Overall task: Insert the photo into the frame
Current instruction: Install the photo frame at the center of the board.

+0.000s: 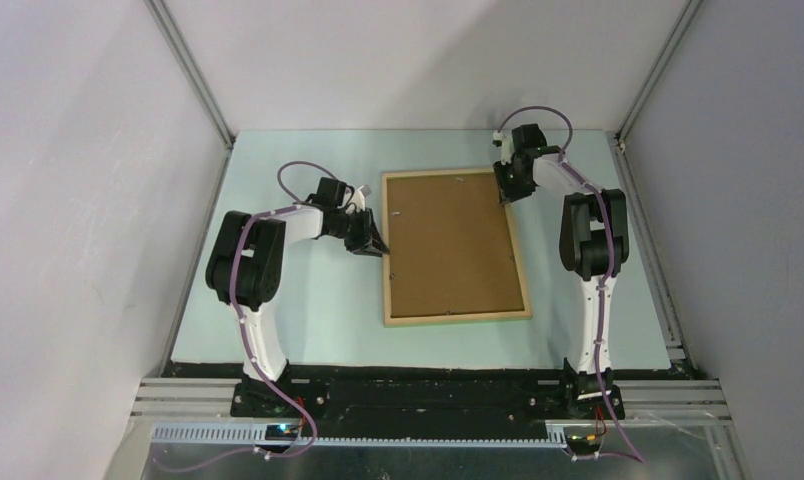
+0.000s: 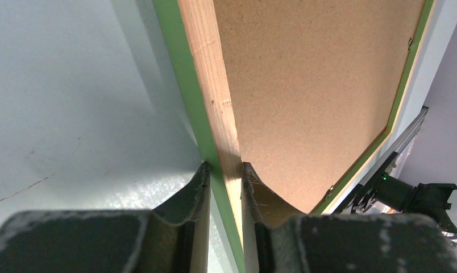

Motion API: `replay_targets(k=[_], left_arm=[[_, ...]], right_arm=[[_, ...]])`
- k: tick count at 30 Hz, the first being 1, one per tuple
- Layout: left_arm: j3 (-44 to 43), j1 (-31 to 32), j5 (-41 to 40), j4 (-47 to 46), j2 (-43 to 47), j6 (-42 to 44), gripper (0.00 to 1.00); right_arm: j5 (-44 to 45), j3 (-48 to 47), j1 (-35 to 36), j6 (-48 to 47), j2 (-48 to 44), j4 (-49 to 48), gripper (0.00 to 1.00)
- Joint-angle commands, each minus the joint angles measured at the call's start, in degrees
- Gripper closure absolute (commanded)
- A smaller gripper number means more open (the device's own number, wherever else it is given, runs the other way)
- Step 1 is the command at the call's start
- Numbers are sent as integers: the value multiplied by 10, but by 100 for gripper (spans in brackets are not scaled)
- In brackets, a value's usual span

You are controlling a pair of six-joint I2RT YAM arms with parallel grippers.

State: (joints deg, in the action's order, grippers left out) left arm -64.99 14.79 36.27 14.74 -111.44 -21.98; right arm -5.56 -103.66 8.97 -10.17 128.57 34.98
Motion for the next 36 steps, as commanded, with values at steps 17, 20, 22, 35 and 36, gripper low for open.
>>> replay_targets(k=[17,20,22,35,36], left_arm=[[1,19,-11,46,-17,45,100],[-2,19,-13,50,-18,49,100],[-3,18,-13,53,-19,52,100],[-12,18,-16,72,-15,64,100],[-12,19,-17,72,-14,63,100]], right_arm=[[-55,-20,-3,-61,0,5,85],[-57,-24,-5,-73,-2,5,85],[-58,-24,-5,-80,-4,3,83],[-47,49,-8,-68,-60,-5,44],[-47,54,-9,-63,-63,-5,43]])
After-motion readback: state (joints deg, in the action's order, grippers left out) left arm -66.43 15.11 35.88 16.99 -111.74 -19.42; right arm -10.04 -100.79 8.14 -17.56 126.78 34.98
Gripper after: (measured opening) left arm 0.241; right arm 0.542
